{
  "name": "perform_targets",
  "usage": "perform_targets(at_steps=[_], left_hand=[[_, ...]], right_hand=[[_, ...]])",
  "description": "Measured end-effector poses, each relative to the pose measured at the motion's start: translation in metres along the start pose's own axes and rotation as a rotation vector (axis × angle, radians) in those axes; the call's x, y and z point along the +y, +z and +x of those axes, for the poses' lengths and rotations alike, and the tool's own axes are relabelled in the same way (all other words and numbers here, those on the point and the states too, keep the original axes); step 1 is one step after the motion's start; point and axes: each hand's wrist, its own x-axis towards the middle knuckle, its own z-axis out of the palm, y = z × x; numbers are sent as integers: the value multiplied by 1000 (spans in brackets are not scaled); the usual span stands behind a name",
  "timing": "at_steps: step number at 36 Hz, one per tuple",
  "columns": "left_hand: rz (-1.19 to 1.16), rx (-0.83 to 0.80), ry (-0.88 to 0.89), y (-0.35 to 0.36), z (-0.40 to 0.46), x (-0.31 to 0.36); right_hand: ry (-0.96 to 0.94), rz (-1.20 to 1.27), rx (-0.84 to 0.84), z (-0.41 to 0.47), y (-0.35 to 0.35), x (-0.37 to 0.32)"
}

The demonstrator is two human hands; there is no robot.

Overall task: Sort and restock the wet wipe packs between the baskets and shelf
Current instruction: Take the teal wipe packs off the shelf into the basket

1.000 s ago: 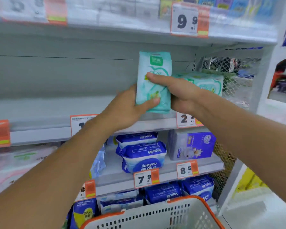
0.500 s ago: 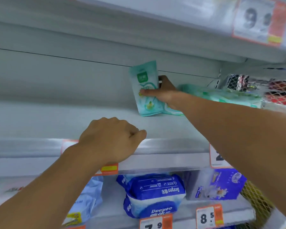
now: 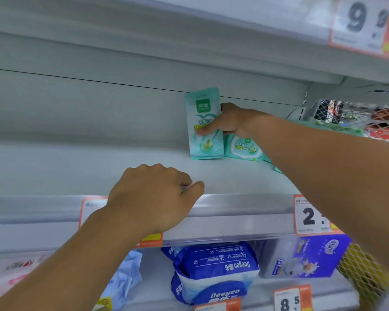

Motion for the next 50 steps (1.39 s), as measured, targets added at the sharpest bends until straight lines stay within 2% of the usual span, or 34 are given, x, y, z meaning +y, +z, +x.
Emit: perform_targets(at_steps=[3, 7, 12, 16, 19, 21, 25, 30, 35, 39, 46, 50], left_hand=[[-1, 22, 12, 1, 0, 0], [0, 22, 26, 1, 0, -1], [10, 36, 39, 3, 1, -2], [7, 43, 43, 4, 2, -3], [7, 51, 41, 4, 2, -3], [7, 52, 38, 4, 2, -3], [1, 49, 23, 4, 2, -2], [18, 58, 4, 4, 2, -1], [22, 54, 5, 4, 2, -1], [22, 63, 5, 3, 1, -1], [25, 70, 8, 4, 2, -1], [19, 82, 23, 5, 2, -1]], right_hand=[[-41, 66, 1, 1, 7, 1], [17, -52, 37, 8, 10, 1], [49, -269, 185, 11, 11, -6], [-146, -684, 275, 5, 14, -14], [-243, -1004, 145, 2, 17, -13], [-230, -1070, 135, 2, 20, -10], [-234, -1115, 215, 3, 27, 1], [-197, -1018, 241, 6, 31, 4], [-273, -1072, 249, 7, 36, -12], [-325, -1163, 192, 9, 40, -13], [-170, -951, 37, 16, 35, -11], [-187, -882, 34, 5, 31, -22]])
